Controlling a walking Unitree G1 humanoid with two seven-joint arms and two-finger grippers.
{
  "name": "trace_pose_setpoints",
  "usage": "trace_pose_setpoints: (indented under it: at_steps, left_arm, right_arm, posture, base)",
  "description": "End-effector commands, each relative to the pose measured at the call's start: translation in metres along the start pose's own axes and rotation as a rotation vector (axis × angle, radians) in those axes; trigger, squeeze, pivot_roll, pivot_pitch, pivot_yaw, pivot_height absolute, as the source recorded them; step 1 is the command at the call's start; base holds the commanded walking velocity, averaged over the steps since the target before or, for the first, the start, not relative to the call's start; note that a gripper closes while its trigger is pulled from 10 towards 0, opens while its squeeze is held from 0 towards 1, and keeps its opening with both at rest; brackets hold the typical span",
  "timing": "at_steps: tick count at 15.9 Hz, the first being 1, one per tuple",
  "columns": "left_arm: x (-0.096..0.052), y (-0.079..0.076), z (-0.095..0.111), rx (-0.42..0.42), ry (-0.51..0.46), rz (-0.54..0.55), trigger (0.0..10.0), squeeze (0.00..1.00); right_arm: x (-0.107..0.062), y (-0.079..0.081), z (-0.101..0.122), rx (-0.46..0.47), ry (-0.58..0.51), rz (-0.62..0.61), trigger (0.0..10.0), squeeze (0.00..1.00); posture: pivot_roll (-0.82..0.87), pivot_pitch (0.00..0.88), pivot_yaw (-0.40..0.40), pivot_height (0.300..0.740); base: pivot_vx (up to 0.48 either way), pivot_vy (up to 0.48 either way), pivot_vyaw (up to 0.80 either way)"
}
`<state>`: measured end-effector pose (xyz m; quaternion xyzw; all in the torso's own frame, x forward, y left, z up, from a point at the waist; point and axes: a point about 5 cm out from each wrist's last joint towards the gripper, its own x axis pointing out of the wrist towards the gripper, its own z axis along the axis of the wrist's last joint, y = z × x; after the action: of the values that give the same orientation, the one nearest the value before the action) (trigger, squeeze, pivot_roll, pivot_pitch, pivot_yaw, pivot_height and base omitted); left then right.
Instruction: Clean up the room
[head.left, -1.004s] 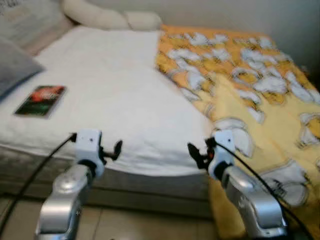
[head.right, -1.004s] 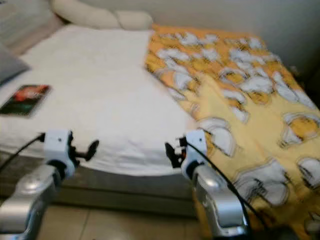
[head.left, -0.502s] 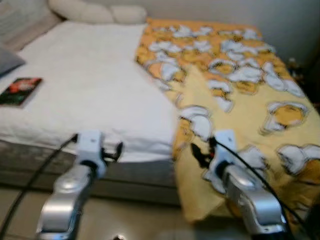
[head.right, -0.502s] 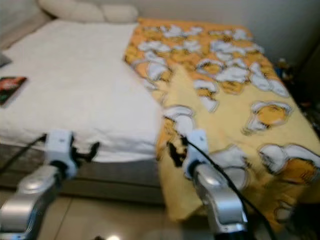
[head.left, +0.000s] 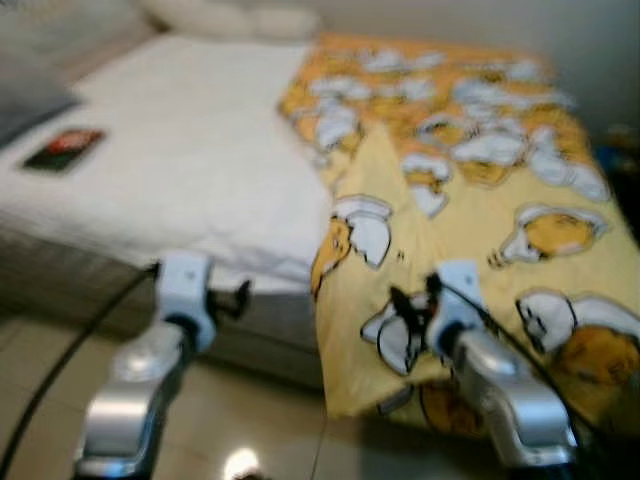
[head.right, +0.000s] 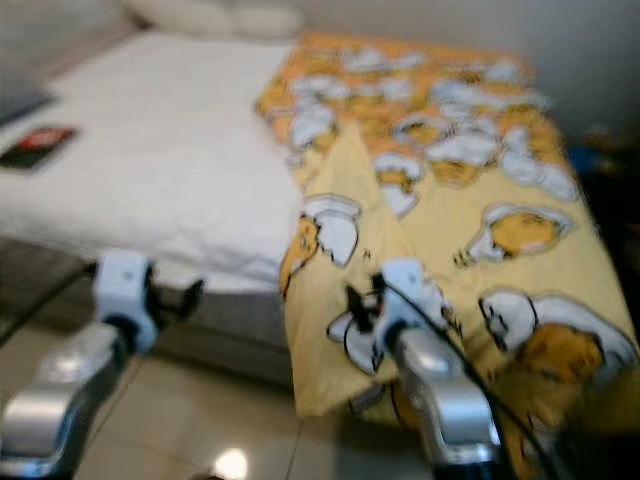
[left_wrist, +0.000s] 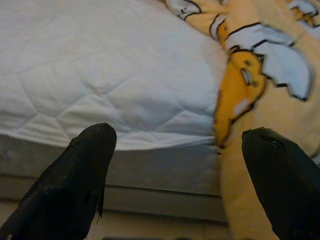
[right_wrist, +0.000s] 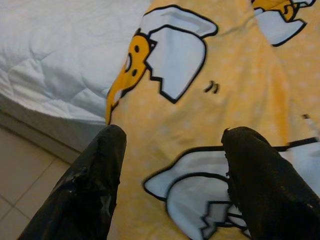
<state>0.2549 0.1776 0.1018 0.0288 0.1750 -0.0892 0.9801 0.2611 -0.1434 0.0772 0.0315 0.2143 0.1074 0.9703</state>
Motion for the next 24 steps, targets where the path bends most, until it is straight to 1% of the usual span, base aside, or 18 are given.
trace_pose_setpoints:
  at_steps: [1, 3, 5, 8, 10, 11, 12, 14, 18, 20, 24]
  left_arm:
    - [-0.0013, 0.0042, 0.0016, 0.012, -0.005, 0.016, 10.0, 1.0]
    - [-0.002, 0.0038, 0.0002, 0.011, -0.004, 0.017, 10.0, 1.0]
    - [-0.0025, 0.0031, -0.0013, 0.008, -0.005, 0.021, 10.0, 1.0]
    - [-0.0024, 0.004, -0.0024, -0.007, -0.002, 0.042, 10.0, 1.0]
    - [-0.0018, 0.005, 0.0001, 0.007, -0.015, 0.055, 10.0, 1.0]
    - [-0.0007, 0.0036, 0.0013, 0.033, -0.025, 0.055, 10.0, 1.0]
    - [-0.0003, 0.0026, 0.0015, 0.037, -0.027, 0.054, 10.0, 1.0]
    - [0.0002, -0.0003, 0.0009, 0.039, -0.029, 0.043, 10.0, 1.0]
    - [-0.0012, 0.0028, -0.0001, 0.041, -0.027, 0.053, 10.0, 1.0]
    - [-0.0014, 0.0011, 0.0025, 0.035, -0.045, 0.035, 10.0, 1.0]
    - [-0.002, -0.0015, 0.002, 0.033, -0.047, 0.015, 10.0, 1.0]
  right_arm:
    - [0.0004, 0.0019, 0.004, 0.021, -0.014, 0.004, 10.0, 0.0]
    - [-0.0008, 0.0023, 0.0023, -0.002, -0.005, 0.018, 10.0, 0.0]
    - [-0.0016, 0.0007, 0.0021, -0.004, -0.006, 0.012, 10.0, 0.0]
    - [-0.0025, 0.0011, 0.0016, -0.007, -0.003, 0.011, 10.0, 0.0]
    - [-0.0032, 0.0018, -0.0009, -0.008, 0.005, 0.011, 10.0, 0.0]
    - [-0.0032, 0.0013, -0.003, -0.011, 0.012, 0.006, 10.0, 0.0]
    - [-0.003, 0.001, -0.0036, -0.012, 0.014, 0.004, 10.0, 0.0]
    - [-0.0021, 0.0012, -0.0038, -0.012, 0.013, 0.001, 10.0, 0.0]
    - [-0.0024, 0.0039, -0.0039, -0.015, 0.01, 0.005, 10.0, 0.0]
    - [-0.0026, 0.0044, -0.0033, -0.014, 0.008, 0.007, 10.0, 0.0]
    - [-0.0029, 0.005, -0.0034, -0.018, 0.006, 0.01, 10.0, 0.0]
  posture:
    - [-0.07, 0.0, 0.019, 0.74]
    - [-0.08, 0.0, 0.02, 0.74]
    - [-0.09, 0.0, 0.016, 0.74]
    - [-0.09, 0.0, 0.012, 0.74]
    - [-0.08, 0.0, 0.003, 0.74]
    - [-0.07, 0.0, 0.0, 0.74]
    - [-0.07, 0.0, 0.0, 0.74]
    - [-0.07, 0.0, 0.005, 0.74]
    - [-0.07, 0.0, 0.004, 0.74]
    - [-0.07, 0.0, 0.007, 0.74]
    - [-0.07, 0.0, 0.008, 0.74]
  base:
    - [0.0, -0.401, 0.0]
    - [0.0, -0.398, 0.0]
    - [0.0, -0.323, 0.0]
    - [0.0, 0.0, 0.0]
    - [0.0, 0.0, 0.0]
    - [0.0, 0.0, 0.0]
    - [0.0, 0.0, 0.0]
    - [0.0, 0.0, 0.0]
    - [0.0, 0.0, 0.0]
    - [0.0, 0.0, 0.0]
    - [0.0, 0.0, 0.0]
